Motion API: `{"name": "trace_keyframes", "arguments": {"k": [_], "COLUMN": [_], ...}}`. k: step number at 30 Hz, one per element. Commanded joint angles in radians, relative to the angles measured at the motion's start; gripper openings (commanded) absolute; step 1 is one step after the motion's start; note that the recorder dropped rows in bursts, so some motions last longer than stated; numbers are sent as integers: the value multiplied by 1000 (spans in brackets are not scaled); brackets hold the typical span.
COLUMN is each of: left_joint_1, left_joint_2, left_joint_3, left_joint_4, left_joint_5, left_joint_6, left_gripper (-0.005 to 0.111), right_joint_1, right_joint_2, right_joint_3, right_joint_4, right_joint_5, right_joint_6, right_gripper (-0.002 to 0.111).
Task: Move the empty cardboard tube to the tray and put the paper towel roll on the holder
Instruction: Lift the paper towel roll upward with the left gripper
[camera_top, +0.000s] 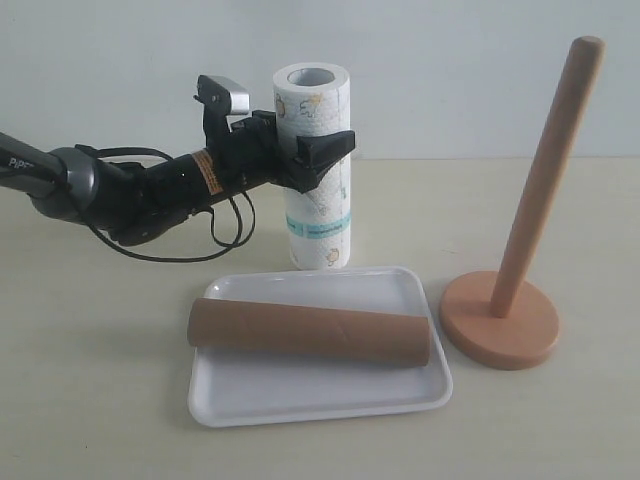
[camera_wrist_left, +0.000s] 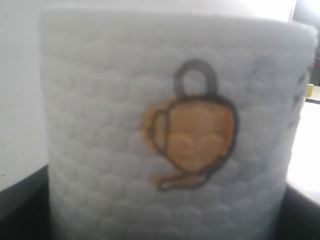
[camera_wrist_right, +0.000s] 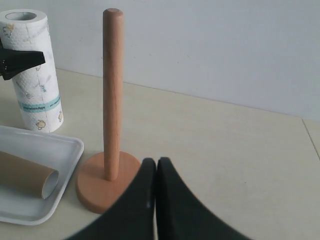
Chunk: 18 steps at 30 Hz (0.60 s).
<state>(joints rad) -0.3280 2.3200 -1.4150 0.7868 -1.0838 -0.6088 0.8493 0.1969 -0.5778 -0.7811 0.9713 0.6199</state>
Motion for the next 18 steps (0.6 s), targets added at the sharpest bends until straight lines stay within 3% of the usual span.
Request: {"name": "trace_keyframes", "arguments": {"k": [1, 12, 18], "left_joint_1": [-8, -8, -8], "left_joint_2": [-18, -155, -228], "left_joint_3": [-4, -4, -4], "left_joint_4": [-14, -1, 120], "left_joint_5": [-22, 69, 67], "left_joint_6": [-5, -34, -136], "left_gripper": [4, 4, 4], "right_joint_1": [-2, -2, -2], "right_joint_2": [-2, -2, -2], "right_joint_3": [0, 0, 0], "right_joint_4": [-13, -13, -13], "right_joint_5": [-1, -1, -1], "right_joint_6": [-2, -2, -2], "right_gripper": [0, 0, 0]}}
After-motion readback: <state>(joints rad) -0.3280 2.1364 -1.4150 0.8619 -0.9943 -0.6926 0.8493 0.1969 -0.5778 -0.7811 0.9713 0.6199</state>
